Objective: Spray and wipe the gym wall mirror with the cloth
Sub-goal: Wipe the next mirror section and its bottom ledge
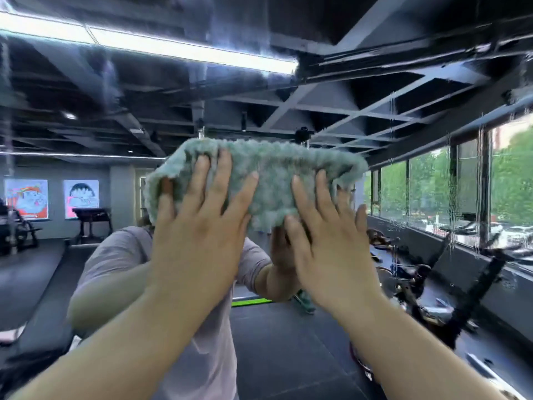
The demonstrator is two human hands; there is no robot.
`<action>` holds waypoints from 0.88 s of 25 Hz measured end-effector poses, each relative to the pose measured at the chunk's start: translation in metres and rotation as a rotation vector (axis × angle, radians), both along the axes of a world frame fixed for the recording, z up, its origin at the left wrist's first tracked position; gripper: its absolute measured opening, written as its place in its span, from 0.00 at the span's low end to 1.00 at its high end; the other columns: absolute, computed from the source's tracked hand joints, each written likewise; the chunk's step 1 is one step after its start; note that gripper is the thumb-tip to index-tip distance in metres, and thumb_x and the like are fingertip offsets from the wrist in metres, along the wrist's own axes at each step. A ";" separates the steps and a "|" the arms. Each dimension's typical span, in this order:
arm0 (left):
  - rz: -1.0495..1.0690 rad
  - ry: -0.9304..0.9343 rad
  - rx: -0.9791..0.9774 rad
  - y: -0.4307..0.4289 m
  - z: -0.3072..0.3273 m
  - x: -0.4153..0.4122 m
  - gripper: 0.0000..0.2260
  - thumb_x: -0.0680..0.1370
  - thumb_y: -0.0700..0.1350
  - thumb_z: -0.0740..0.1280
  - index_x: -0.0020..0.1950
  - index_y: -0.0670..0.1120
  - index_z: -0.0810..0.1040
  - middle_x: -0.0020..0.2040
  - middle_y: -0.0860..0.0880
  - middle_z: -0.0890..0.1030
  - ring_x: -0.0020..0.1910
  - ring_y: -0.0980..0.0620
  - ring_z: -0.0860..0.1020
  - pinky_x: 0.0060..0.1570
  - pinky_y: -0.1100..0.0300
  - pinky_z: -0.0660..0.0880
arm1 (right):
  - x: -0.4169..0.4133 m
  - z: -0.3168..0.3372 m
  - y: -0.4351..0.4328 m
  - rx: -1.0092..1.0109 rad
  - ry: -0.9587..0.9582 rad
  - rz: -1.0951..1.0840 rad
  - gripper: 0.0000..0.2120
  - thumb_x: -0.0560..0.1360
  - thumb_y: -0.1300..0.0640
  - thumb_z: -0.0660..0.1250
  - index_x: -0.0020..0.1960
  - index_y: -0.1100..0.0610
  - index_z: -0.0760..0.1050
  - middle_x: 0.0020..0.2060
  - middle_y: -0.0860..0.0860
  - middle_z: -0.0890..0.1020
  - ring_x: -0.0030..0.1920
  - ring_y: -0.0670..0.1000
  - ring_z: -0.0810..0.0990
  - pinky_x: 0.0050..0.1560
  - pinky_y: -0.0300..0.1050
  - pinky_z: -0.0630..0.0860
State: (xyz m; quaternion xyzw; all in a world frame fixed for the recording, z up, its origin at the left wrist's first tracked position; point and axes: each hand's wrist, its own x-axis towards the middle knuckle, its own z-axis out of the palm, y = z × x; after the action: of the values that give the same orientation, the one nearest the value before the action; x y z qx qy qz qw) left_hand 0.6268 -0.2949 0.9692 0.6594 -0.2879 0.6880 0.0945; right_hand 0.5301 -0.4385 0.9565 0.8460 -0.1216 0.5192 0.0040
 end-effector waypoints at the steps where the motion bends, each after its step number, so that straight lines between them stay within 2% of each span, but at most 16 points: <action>1: 0.020 0.004 0.014 0.008 -0.007 0.000 0.22 0.81 0.51 0.56 0.75 0.50 0.64 0.77 0.41 0.60 0.74 0.41 0.61 0.60 0.37 0.63 | -0.002 -0.009 0.006 -0.012 0.034 -0.002 0.27 0.77 0.38 0.36 0.76 0.36 0.40 0.78 0.45 0.41 0.78 0.54 0.44 0.75 0.57 0.39; 4: 0.093 0.023 0.045 0.026 0.006 0.001 0.23 0.82 0.52 0.54 0.77 0.50 0.62 0.77 0.40 0.59 0.75 0.40 0.59 0.62 0.35 0.62 | 0.000 0.022 0.019 -0.022 0.087 -0.033 0.26 0.78 0.37 0.35 0.75 0.34 0.38 0.77 0.45 0.39 0.78 0.55 0.42 0.75 0.57 0.38; 8: 0.076 0.122 -0.002 0.039 0.120 0.009 0.23 0.83 0.53 0.51 0.78 0.53 0.57 0.79 0.40 0.54 0.77 0.39 0.54 0.68 0.31 0.52 | 0.014 0.138 0.029 0.010 0.007 0.006 0.24 0.82 0.40 0.42 0.76 0.36 0.39 0.78 0.45 0.39 0.78 0.55 0.39 0.75 0.54 0.37; 9: 0.076 0.148 -0.002 0.041 0.137 0.009 0.24 0.82 0.53 0.50 0.78 0.54 0.56 0.79 0.41 0.53 0.77 0.39 0.52 0.68 0.30 0.49 | 0.017 0.148 0.032 0.026 -0.007 0.016 0.24 0.82 0.40 0.42 0.76 0.36 0.39 0.78 0.45 0.39 0.78 0.54 0.38 0.75 0.53 0.37; 12: 0.074 0.110 0.024 0.040 0.114 0.004 0.23 0.81 0.50 0.56 0.77 0.53 0.61 0.78 0.40 0.56 0.76 0.37 0.55 0.65 0.26 0.49 | 0.017 0.101 0.043 0.036 -0.031 0.017 0.25 0.81 0.38 0.39 0.76 0.36 0.37 0.78 0.46 0.38 0.78 0.54 0.39 0.76 0.52 0.40; 15: 0.092 0.091 0.160 0.042 0.060 0.001 0.26 0.75 0.49 0.63 0.74 0.53 0.68 0.77 0.40 0.60 0.75 0.36 0.60 0.63 0.26 0.50 | 0.000 0.035 0.045 0.110 0.092 0.025 0.26 0.75 0.35 0.33 0.71 0.31 0.30 0.73 0.40 0.29 0.76 0.49 0.33 0.77 0.52 0.41; 17: 0.085 0.069 0.202 0.037 0.082 -0.002 0.24 0.77 0.51 0.60 0.74 0.55 0.67 0.77 0.40 0.60 0.75 0.37 0.60 0.63 0.25 0.50 | 0.000 0.057 0.024 0.090 0.065 -0.012 0.25 0.75 0.35 0.32 0.70 0.31 0.28 0.72 0.39 0.29 0.76 0.48 0.33 0.77 0.53 0.43; 19: 0.120 0.091 0.194 0.018 0.134 -0.011 0.22 0.82 0.54 0.51 0.77 0.58 0.58 0.79 0.41 0.54 0.77 0.38 0.54 0.65 0.24 0.48 | 0.005 0.119 0.002 0.037 -0.032 -0.052 0.25 0.79 0.38 0.35 0.73 0.36 0.30 0.75 0.44 0.33 0.77 0.53 0.36 0.77 0.56 0.44; 21: 0.162 0.155 0.122 -0.004 0.187 -0.017 0.23 0.83 0.56 0.42 0.78 0.60 0.45 0.80 0.43 0.43 0.78 0.40 0.44 0.66 0.25 0.43 | 0.002 0.188 -0.014 0.047 -0.047 -0.039 0.25 0.82 0.41 0.39 0.77 0.40 0.35 0.77 0.47 0.37 0.77 0.54 0.37 0.76 0.56 0.40; 22: 0.167 0.183 0.090 -0.014 0.205 -0.020 0.24 0.82 0.56 0.41 0.78 0.60 0.42 0.79 0.44 0.40 0.78 0.40 0.41 0.66 0.26 0.41 | 0.001 0.206 -0.019 0.052 -0.049 -0.034 0.25 0.83 0.42 0.41 0.77 0.41 0.38 0.78 0.47 0.39 0.78 0.54 0.38 0.76 0.56 0.38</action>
State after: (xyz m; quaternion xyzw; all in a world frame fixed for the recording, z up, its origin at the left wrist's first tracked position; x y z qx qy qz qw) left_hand 0.6068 -0.3088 1.1746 0.7447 -0.2526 0.6169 0.0330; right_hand 0.5313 -0.4578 1.1625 0.8306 -0.1494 0.5363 -0.0122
